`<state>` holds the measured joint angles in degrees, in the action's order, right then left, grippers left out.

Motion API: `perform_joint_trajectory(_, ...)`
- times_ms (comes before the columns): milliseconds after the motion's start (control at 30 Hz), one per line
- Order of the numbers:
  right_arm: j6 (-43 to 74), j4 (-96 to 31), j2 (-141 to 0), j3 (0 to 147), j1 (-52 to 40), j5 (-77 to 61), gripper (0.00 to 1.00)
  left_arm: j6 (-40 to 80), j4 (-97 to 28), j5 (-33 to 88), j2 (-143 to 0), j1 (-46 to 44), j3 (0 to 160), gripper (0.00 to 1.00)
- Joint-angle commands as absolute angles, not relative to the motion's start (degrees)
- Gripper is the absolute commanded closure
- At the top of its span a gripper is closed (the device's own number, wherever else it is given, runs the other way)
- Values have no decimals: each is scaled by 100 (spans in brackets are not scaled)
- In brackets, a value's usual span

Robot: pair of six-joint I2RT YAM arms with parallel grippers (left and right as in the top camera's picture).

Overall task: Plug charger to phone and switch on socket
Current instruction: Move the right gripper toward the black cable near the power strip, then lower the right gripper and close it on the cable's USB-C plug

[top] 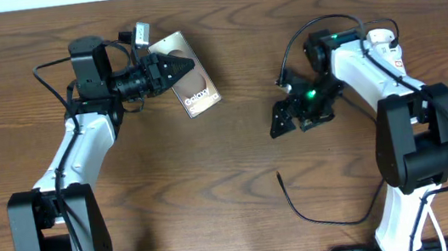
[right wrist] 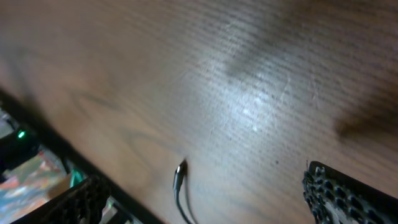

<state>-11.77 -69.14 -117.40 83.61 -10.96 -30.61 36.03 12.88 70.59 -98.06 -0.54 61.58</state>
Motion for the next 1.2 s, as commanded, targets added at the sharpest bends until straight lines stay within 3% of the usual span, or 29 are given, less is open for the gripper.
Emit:
perform_joint_trajectory(0, -364, -6705, -11544, 8103, -1291, -2447, 1, 3514, 1247, 7133, -9817, -56, 6206, 93)
perform_joint_trajectory(533, 235, -6112, -9445, 6294, -1822, -2169, 1, 3341, 1059, 6989, -9872, -56, 6206, 93)
perform_joint_trajectory(1167, 2224, -4270, -9277, 4915, -3107, -1061, 1, 3275, 1057, 7006, -9872, -56, 6206, 93)
